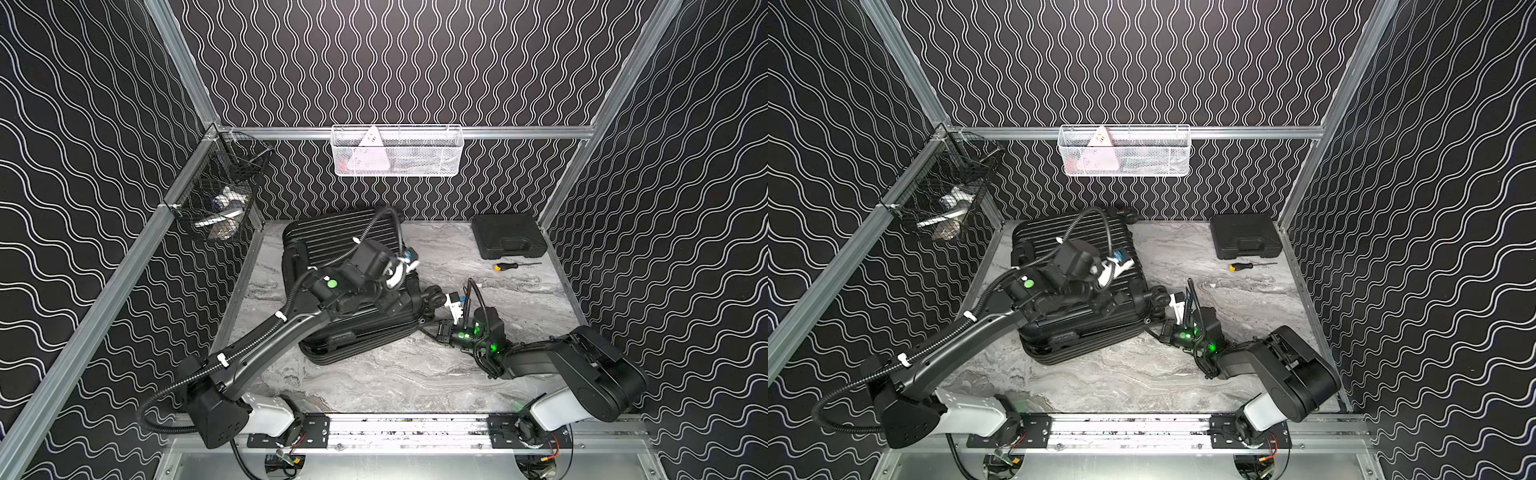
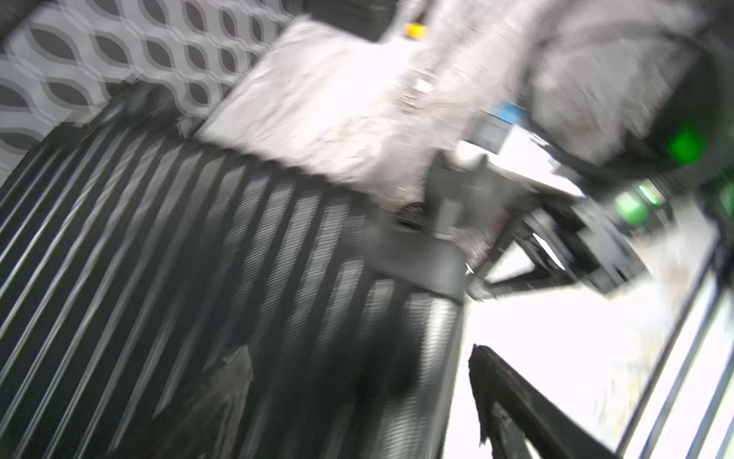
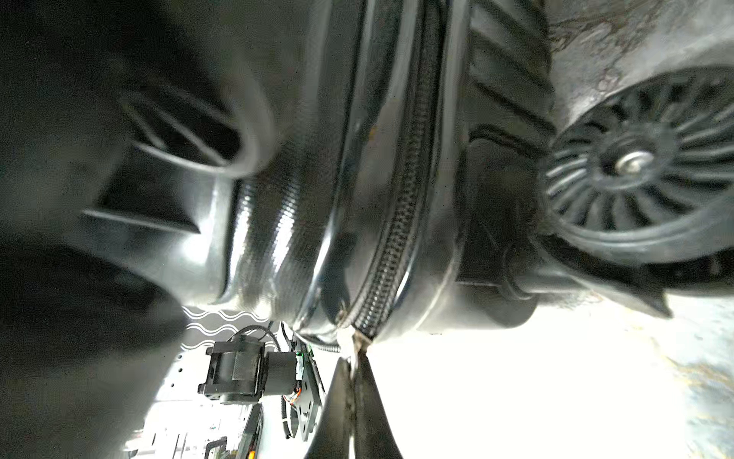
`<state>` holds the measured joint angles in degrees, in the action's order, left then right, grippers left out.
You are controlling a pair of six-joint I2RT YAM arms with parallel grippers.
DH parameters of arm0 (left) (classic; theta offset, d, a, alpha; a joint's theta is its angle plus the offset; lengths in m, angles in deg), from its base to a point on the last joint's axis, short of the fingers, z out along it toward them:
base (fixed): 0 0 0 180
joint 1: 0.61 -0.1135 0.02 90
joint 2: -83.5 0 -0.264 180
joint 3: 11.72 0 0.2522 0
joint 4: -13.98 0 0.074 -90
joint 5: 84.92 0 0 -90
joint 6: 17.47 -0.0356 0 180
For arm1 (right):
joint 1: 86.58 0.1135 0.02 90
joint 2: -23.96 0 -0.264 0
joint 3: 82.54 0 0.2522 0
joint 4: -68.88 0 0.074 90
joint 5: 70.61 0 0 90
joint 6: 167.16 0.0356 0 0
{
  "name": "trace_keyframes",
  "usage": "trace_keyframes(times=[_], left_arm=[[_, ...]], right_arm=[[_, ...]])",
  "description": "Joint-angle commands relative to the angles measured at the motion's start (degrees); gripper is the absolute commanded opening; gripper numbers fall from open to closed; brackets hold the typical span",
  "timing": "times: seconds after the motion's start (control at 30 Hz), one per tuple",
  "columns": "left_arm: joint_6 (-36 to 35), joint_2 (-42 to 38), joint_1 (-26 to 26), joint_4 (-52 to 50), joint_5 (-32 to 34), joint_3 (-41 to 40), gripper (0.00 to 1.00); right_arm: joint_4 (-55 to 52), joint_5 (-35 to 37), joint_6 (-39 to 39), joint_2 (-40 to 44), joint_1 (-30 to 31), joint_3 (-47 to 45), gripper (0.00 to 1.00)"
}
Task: Close the suitcase zippers
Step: Adjust the suitcase at the center of the board.
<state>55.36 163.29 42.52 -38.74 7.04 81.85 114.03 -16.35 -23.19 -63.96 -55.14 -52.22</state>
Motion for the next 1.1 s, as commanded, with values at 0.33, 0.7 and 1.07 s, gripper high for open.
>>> trace_keyframes(times=[0.33, 0.7, 1.07], left_arm=[[-15.4, 20.2, 6.9, -5.1, 0.4, 18.0, 0.87], [-17.6, 24.6, 6.9, -5.6, 7.8, 18.7, 0.86], [-19.3, 25.0, 6.8, 7.3, 19.5, 14.3, 0.89]], right_arm=[[-7.1, 0.9, -1.5, 3.4, 0.0, 0.2, 0.0], [-7.2, 0.1, 0.8, 5.9, 0.2, -1.3, 0.0], [-5.2, 2.5, 4.0, 7.1, 3.6, -3.5, 0.0]])
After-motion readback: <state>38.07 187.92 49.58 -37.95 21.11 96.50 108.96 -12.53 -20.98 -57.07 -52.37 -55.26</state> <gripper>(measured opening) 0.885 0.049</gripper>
